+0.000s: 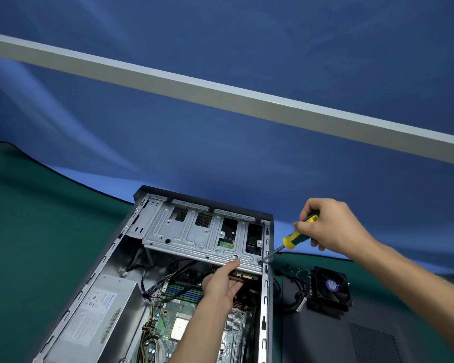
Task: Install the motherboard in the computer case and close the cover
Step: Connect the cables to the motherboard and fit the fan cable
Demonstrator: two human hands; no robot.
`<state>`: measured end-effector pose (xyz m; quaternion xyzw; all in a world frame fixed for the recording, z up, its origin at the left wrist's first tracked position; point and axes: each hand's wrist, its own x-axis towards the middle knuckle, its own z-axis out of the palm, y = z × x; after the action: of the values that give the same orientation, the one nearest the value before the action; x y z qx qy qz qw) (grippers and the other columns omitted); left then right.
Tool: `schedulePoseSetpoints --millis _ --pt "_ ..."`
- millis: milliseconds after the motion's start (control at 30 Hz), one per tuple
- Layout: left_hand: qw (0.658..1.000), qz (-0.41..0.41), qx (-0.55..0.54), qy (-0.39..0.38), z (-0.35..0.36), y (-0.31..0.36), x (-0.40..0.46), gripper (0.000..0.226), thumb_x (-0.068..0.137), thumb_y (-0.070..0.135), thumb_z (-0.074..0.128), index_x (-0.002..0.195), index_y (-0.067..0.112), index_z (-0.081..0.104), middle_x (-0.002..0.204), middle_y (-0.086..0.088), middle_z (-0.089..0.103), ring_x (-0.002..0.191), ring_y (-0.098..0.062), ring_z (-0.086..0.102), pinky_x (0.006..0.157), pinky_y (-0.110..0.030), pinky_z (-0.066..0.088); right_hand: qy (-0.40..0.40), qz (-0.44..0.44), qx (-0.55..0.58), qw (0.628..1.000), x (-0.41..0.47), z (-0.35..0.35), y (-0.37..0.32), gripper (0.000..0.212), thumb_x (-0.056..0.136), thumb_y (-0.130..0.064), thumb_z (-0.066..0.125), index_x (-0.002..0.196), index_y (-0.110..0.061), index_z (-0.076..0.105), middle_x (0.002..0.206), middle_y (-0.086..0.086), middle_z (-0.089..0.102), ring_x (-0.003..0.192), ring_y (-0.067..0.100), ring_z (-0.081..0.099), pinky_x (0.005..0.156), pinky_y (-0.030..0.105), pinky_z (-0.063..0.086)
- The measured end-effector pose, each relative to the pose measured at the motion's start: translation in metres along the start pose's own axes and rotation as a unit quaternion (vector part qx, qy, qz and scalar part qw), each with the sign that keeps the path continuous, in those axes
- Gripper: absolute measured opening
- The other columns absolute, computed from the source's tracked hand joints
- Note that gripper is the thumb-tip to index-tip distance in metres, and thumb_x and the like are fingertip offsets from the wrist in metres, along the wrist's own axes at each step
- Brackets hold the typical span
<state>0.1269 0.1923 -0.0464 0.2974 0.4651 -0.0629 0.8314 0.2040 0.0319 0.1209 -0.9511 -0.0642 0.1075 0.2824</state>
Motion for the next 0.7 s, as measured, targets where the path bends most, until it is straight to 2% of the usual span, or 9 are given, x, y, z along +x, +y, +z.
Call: schedulePoseSetpoints --millis 100,200,300,367,467,533,600,700 --pt "1.000 -0.001 0.004 0.006 0.000 0.001 0.000 0.027 0.072 -0.002 0.076 0.092 -0.001 0.057 0.096 -0.019 0.055 0.096 -0.035 0.057 0.087 -0.039 0.051 -0.006 -0.027 -0.046 0.999 -0.001 0.004 -0.012 0.013 0.082 -0.017 0.066 0.073 -0.018 0.056 0.066 0.002 0.066 0.058 0.024 0.066 0.052 0.037 0.054" --pt "1.000 0.002 0.009 0.005 -0.001 0.001 -0.003 0.025 0.072 -0.002 0.076 0.086 0.001 0.056 0.087 -0.016 0.054 0.089 -0.033 0.056 0.081 -0.037 0.052 -0.007 -0.046 -0.090 0.995 -0.001 0.007 -0.023 0.014 0.083 -0.020 0.064 0.073 -0.020 0.055 0.073 0.002 0.065 0.068 0.025 0.065 0.059 0.037 0.054" --pt "1.000 0.004 0.009 0.002 -0.001 0.002 -0.004 0.026 0.072 -0.002 0.077 0.085 0.002 0.054 0.085 -0.014 0.052 0.086 -0.031 0.055 0.080 -0.037 0.051 -0.011 -0.048 -0.108 0.993 -0.001 0.008 -0.028 0.014 0.084 -0.021 0.064 0.074 -0.020 0.055 0.073 0.000 0.064 0.065 0.021 0.064 0.057 0.033 0.053" --pt "1.000 0.005 0.010 0.001 0.000 0.003 -0.005 0.029 0.072 -0.001 0.077 0.086 0.003 0.052 0.087 -0.014 0.051 0.092 -0.032 0.053 0.081 -0.039 0.053 -0.009 -0.049 -0.111 0.993 -0.001 0.006 -0.028 0.014 0.084 -0.021 0.065 0.074 -0.020 0.055 0.072 -0.001 0.064 0.064 0.020 0.065 0.057 0.033 0.053" --pt "0.999 0.007 0.032 -0.003 -0.002 0.004 -0.009 0.047 0.071 0.005 0.080 0.104 0.001 0.047 0.100 -0.018 0.049 0.096 -0.031 0.053 0.081 -0.042 0.056 0.000 -0.043 -0.100 0.994 -0.001 0.002 -0.025 0.014 0.083 -0.020 0.066 0.073 -0.020 0.056 0.069 -0.001 0.065 0.058 0.018 0.066 0.053 0.032 0.053" --pt "0.998 0.011 0.069 -0.003 -0.003 0.005 -0.014 0.053 0.072 0.014 0.081 0.108 0.004 0.044 0.102 -0.020 0.053 0.088 -0.030 0.060 0.070 -0.039 0.058 0.006 -0.041 -0.088 0.995 -0.001 0.001 -0.023 0.014 0.083 -0.020 0.066 0.073 -0.019 0.056 0.065 -0.001 0.065 0.052 0.016 0.065 0.048 0.029 0.050" --pt "0.991 0.020 0.135 -0.007 -0.005 0.005 -0.016 0.049 0.075 0.026 0.079 0.106 0.004 0.049 0.097 -0.018 0.061 0.079 -0.029 0.067 0.057 -0.035 0.058 0.010 -0.037 -0.069 0.997 -0.002 0.000 -0.020 0.014 0.083 -0.019 0.067 0.073 -0.018 0.057 0.063 -0.001 0.065 0.047 0.015 0.064 0.045 0.028 0.049" --pt "0.976 0.035 0.213 -0.016 -0.007 0.005 -0.018 0.048 0.080 0.038 0.072 0.108 0.003 0.055 0.085 -0.017 0.066 0.072 -0.026 0.068 0.049 -0.031 0.056 0.011 -0.032 -0.051 0.998 -0.003 -0.001 -0.018 0.014 0.083 -0.018 0.067 0.074 -0.018 0.057 0.062 0.000 0.065 0.047 0.016 0.064 0.044 0.027 0.048"
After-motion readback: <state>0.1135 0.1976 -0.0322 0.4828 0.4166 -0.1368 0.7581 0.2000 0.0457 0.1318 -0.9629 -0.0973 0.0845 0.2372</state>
